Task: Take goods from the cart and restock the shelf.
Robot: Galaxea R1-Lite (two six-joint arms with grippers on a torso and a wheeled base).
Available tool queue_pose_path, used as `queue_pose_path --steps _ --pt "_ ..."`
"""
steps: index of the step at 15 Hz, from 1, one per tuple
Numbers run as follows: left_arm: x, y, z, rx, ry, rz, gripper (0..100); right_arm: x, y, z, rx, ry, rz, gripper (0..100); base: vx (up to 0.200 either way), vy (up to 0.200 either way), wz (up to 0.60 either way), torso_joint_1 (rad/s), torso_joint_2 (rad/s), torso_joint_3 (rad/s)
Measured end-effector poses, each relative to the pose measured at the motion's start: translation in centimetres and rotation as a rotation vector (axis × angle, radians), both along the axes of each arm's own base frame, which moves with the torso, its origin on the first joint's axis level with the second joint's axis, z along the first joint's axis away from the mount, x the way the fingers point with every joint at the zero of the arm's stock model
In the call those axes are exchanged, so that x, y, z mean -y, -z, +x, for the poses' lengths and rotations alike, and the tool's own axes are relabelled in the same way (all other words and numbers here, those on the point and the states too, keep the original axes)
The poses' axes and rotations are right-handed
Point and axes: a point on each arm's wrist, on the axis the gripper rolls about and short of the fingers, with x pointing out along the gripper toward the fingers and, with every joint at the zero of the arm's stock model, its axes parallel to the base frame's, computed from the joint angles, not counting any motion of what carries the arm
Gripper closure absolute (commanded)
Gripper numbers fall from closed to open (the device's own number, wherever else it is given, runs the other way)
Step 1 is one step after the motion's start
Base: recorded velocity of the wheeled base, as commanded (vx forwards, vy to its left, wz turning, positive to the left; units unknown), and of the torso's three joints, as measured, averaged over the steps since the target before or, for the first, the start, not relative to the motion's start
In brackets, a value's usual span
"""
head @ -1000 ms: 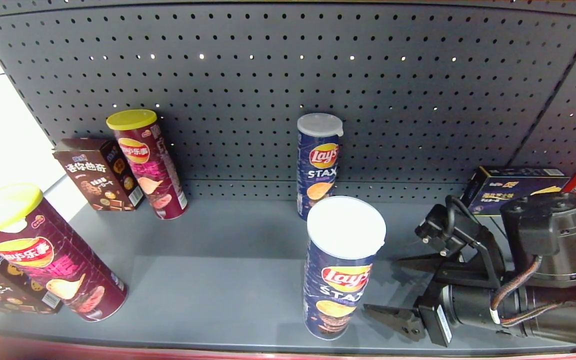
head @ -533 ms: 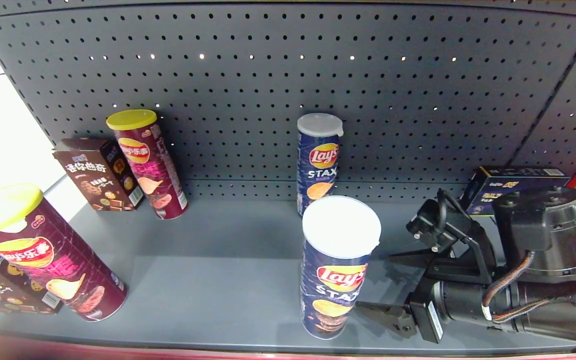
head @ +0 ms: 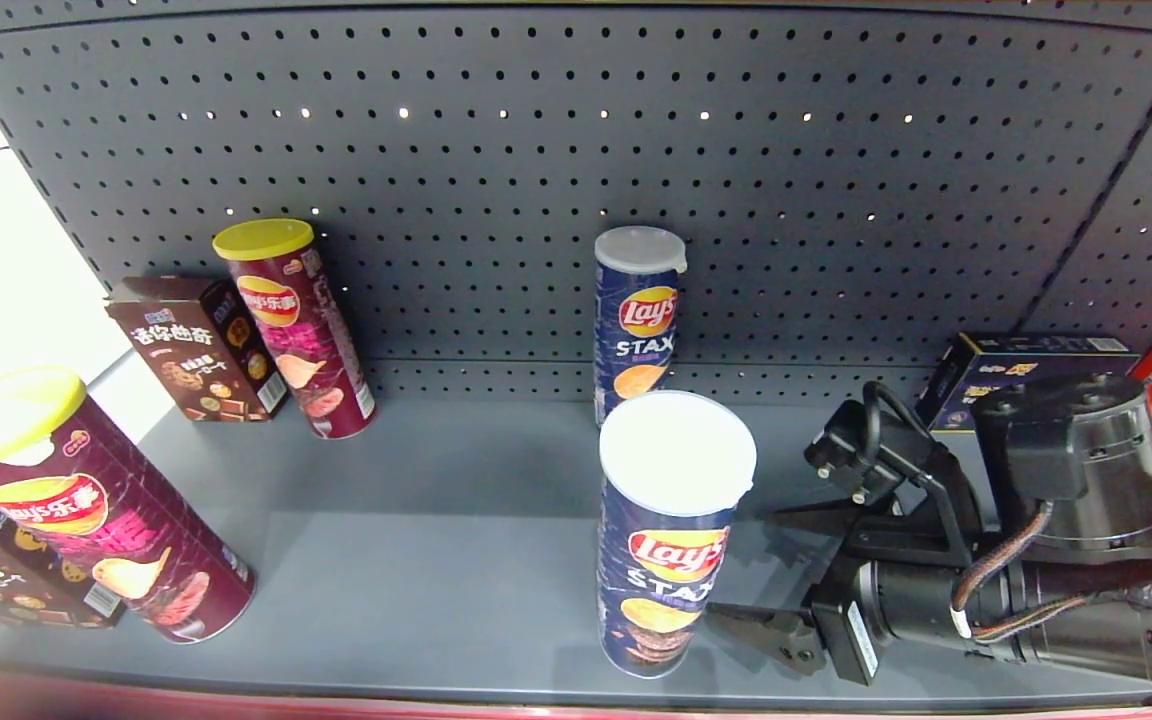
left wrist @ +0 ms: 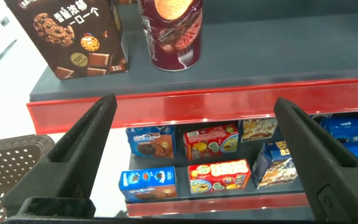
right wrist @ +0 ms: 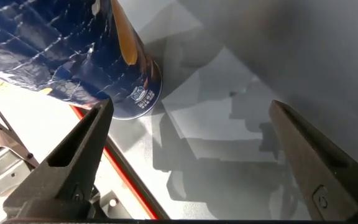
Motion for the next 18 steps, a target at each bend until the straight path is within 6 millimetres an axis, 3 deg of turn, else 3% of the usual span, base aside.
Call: queue_pose_path --steps 5,7,10,12,14,18 --pt "0.0 0.0 0.0 0.0 0.0 0.0 0 1.5 -0.4 -0.1 0.01 0.054 0.018 0 0.0 0.0 0.0 0.0 0.0 0.0" --pt "0.0 0.0 0.0 0.0 0.002 0.0 0 3.5 -1.4 0.0 0.042 0.126 0.048 0 0.0 0.0 0.0 0.0 0.0 0.0" --pt "0.0 0.0 0.0 0.0 0.002 0.0 0 8.1 -3.6 -0.6 0.142 0.297 0.111 0 0.0 0.0 0.0 0.0 0.0 0.0" --pt "0.0 0.0 0.0 0.0 0.003 0.0 0 11.7 -4.7 -2.8 0.232 0.439 0.146 0 0.0 0.0 0.0 0.0 0.0 0.0" --pt "0.0 0.0 0.0 0.0 0.004 0.001 0 14.6 -4.6 -6.1 0.319 0.581 0.163 0 0.0 0.0 0.0 0.0 0.0 0.0" --pt "0.0 0.0 0.0 0.0 0.005 0.004 0 16.8 -1.6 -13.7 0.484 0.799 0.173 0 0.0 0.0 0.0 0.0 0.0 0.0"
